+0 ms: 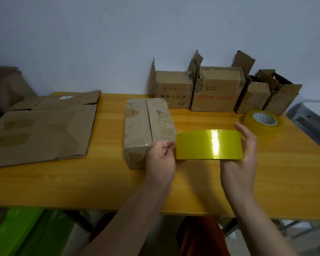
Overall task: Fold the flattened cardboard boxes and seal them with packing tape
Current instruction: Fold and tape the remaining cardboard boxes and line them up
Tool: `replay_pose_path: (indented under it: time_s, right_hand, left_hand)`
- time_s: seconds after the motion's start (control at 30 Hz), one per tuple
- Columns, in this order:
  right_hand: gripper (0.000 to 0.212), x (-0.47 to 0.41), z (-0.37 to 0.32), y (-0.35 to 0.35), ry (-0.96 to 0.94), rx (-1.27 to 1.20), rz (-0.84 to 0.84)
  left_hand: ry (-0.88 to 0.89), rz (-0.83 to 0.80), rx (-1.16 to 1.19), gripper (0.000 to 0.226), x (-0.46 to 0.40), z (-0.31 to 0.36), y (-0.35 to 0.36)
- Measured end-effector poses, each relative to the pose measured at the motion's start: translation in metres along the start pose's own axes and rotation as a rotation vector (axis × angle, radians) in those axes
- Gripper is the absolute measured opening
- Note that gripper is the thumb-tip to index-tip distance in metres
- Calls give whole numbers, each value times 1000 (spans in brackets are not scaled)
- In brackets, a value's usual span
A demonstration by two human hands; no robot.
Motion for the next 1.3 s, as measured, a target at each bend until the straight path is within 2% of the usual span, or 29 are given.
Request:
replay_pose_path:
  time_s: [0.07,0.2,0.33,0.5,0.6,0.67,0.73,0.8,0.93,1.1,1.3]
  right_hand:
    - [56,3,8,5,96,-56,-82]
    - [42,-2,15,5,73,-13,-179]
    - [50,-12,20,-2,68,99,-161]
    - [50,-7,31,7,192,78,-76]
    - [44,0,35,10,143,34,-128]
    - [50,1,35,7,85,135,-176]
    - [64,-3,38,-3,-47,419,-190]
    - [70,-11,44,-13,-174,702,-208]
    - [68,-17,51,-8,-88,671,-252]
    - [62,-30,41,7,-177,768,-264]
    - [62,-48,34,24,-310,880,-282]
  left_hand:
    - [4,21,-24,15,-2,1,-1]
    - [115,136,-224,9,-4,2,-20]
    - [10,110,-35,8,-6,7,-38]
    - [-270,48,251,3,-1,4,-46]
    - [-299,39,222,14,4,-3,-54]
    - [-267,110,166,17,6,-4,-63]
    - [-212,219,118,16,4,-1,-81]
    - [-152,254,72,16,0,6,-97]
    - [-84,317,7,7,-3,14,-102]
    - [116,386,-206,14,-20,27,-107]
    - [159,468,-293,16,-40,27,-108]
Point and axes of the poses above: each hand's wrist, its own x-axis away from the middle knuckle, its own y-axis out of the palm, z = x × y, the point moved 3 cm from there along -x, towards the middle knuckle, and after that the axes turned 3 degrees about z, right-handed, at the moved point
